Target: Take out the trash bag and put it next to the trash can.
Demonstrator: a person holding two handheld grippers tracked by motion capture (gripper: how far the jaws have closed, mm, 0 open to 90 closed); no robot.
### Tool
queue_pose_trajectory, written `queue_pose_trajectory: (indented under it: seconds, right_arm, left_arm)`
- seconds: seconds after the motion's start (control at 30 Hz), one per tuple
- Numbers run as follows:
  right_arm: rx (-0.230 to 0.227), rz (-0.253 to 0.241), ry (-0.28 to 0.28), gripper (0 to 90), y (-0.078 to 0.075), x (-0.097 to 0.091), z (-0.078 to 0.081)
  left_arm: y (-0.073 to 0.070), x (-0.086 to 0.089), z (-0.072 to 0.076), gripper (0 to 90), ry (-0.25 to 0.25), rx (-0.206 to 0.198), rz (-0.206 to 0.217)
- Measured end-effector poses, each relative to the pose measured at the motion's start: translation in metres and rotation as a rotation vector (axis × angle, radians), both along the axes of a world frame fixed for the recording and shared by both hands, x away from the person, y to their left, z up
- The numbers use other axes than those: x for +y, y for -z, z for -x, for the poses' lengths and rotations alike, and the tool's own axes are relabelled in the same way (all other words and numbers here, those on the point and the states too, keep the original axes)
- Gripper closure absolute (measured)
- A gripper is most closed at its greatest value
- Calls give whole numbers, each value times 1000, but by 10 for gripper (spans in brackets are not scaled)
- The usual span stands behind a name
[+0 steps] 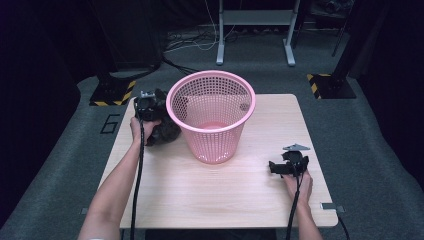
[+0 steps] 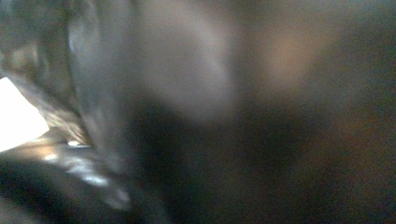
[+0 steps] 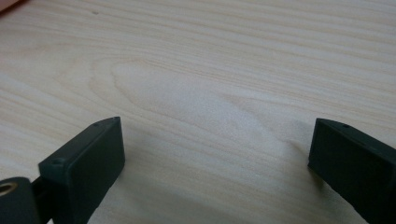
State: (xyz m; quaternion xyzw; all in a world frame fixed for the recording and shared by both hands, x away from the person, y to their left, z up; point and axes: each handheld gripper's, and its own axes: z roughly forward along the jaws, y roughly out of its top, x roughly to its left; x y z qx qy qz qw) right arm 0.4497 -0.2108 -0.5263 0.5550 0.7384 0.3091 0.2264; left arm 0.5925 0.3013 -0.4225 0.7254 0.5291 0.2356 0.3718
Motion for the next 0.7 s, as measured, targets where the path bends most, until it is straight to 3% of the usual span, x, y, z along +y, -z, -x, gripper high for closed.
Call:
queue_pose_trajectory:
  seconds: [0.07,0.2,0.3,0.43,0.7]
  right_arm:
    - [0,0,-1,27,0,0,0]
    - [0,0,-1,28,0,0,0]
    - [0,-1,-2,29,0,0,0]
    - [-1,-1,-3,30,0,0,0]
    - [-3,0,-6,33,0,0,0]
  left_arm:
    - [-3,-1,3,343,7,13,5]
    - [-13,-1,14,147,19,24,-1]
    - [-21,-1,26,137,34,3,-7]
    - [-28,-3,41,4,55,-8,-35]
    - [-33,-3,77,0,94,-46,-42]
